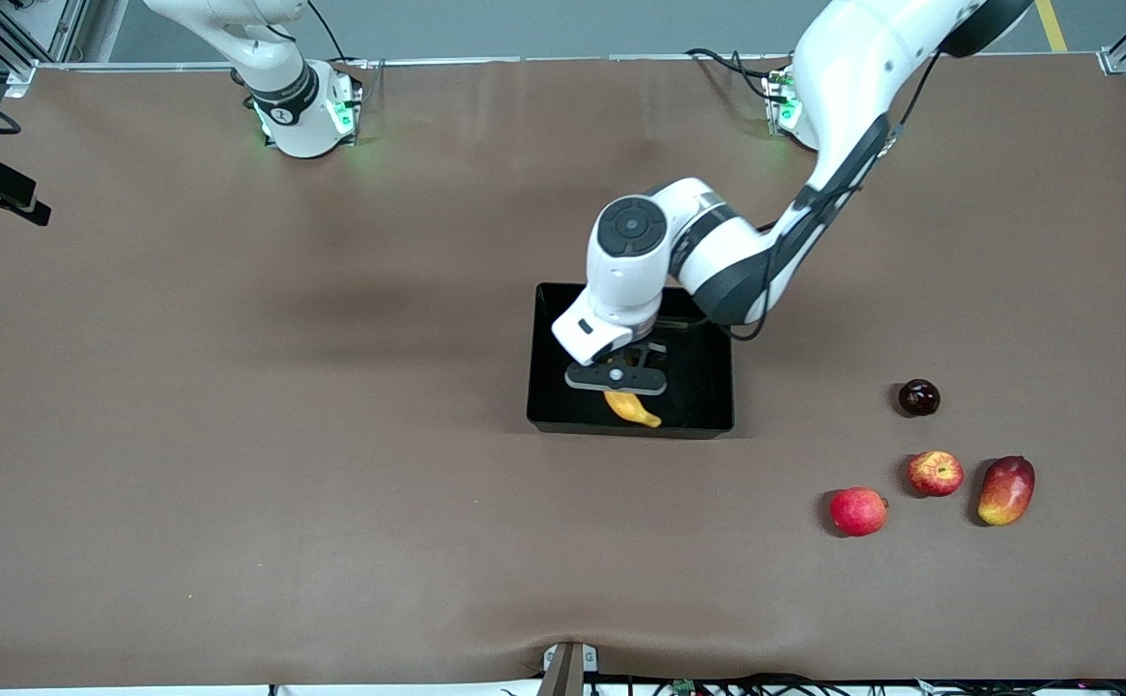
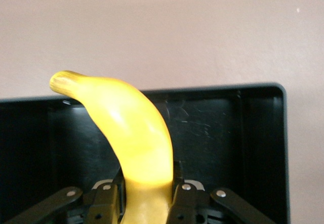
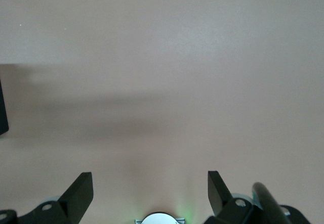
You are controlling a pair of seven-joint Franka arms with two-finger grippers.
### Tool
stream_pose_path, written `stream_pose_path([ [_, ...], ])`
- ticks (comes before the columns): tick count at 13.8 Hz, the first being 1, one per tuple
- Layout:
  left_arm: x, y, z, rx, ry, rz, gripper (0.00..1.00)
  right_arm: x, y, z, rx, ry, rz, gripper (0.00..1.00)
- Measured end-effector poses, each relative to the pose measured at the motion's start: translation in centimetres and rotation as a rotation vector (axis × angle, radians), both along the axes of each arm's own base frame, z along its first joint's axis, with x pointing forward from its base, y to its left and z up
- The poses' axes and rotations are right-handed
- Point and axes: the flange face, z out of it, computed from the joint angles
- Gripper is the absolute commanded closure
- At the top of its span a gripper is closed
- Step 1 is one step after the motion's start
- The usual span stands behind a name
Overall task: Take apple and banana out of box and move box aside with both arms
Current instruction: 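Lift the banana out of the box with the left gripper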
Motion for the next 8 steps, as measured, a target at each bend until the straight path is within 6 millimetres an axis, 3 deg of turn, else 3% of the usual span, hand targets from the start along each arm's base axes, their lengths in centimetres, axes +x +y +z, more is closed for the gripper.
stream_pose_path([
  [3, 3.5, 6.0, 2.5, 0.036, 0.011, -0.077, 1.0, 0.1, 0.0, -0.2, 0.0, 0.002, 0.0, 0.0],
  [8, 8.8, 17.7, 1.5, 0.067, 0.086, -0.258, 1.0, 0.5, -0.1, -0.7, 0.001, 0.012, 0.0, 0.0],
])
